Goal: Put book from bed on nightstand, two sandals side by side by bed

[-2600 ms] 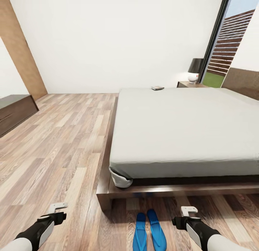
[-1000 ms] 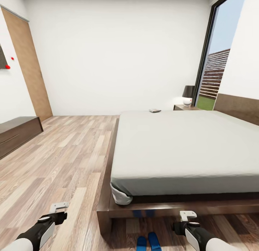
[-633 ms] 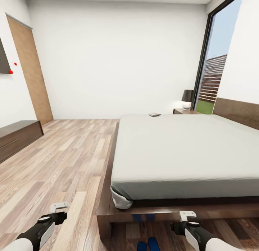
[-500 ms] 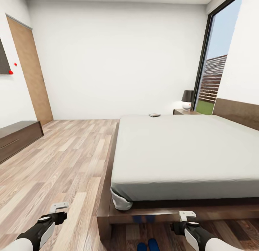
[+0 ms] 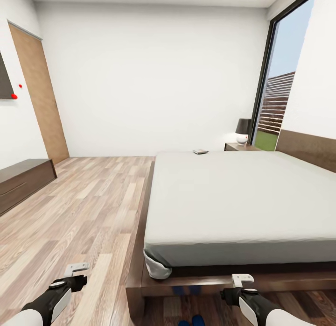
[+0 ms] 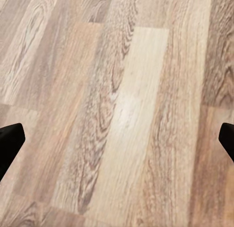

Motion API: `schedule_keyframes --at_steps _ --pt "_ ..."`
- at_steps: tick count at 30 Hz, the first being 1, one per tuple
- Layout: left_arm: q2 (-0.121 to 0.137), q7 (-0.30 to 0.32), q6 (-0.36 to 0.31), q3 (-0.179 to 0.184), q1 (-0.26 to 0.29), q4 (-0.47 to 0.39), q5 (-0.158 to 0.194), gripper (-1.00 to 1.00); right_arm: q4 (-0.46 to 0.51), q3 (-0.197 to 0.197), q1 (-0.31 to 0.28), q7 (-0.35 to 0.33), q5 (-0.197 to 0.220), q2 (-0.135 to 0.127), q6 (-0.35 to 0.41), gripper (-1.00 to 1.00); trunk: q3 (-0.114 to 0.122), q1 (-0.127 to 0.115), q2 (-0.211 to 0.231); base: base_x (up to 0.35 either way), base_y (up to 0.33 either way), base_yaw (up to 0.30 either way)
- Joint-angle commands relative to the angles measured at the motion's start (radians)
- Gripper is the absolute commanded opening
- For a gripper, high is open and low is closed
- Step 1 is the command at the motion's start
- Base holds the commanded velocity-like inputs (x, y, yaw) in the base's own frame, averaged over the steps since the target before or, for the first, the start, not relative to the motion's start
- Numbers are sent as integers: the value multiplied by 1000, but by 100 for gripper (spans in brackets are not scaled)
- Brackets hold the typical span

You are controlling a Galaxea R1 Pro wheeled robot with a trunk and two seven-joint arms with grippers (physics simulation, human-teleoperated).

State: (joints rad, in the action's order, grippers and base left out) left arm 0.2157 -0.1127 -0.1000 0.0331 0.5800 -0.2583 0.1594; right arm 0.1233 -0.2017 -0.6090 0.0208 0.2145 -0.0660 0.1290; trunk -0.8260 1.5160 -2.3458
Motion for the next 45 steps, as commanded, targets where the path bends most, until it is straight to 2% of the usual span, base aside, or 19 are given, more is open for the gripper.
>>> schedule_keyframes --at_steps 1,45 --pt "0 -4 -6 4 0 -2 9 100 2 -8 0 2 9 0 6 100 2 -4 7 0 0 0" --pt "-5 -4 3 4 0 -2 9 100 2 -10 5 2 9 0 6 100 140 -173 315 0 0 0"
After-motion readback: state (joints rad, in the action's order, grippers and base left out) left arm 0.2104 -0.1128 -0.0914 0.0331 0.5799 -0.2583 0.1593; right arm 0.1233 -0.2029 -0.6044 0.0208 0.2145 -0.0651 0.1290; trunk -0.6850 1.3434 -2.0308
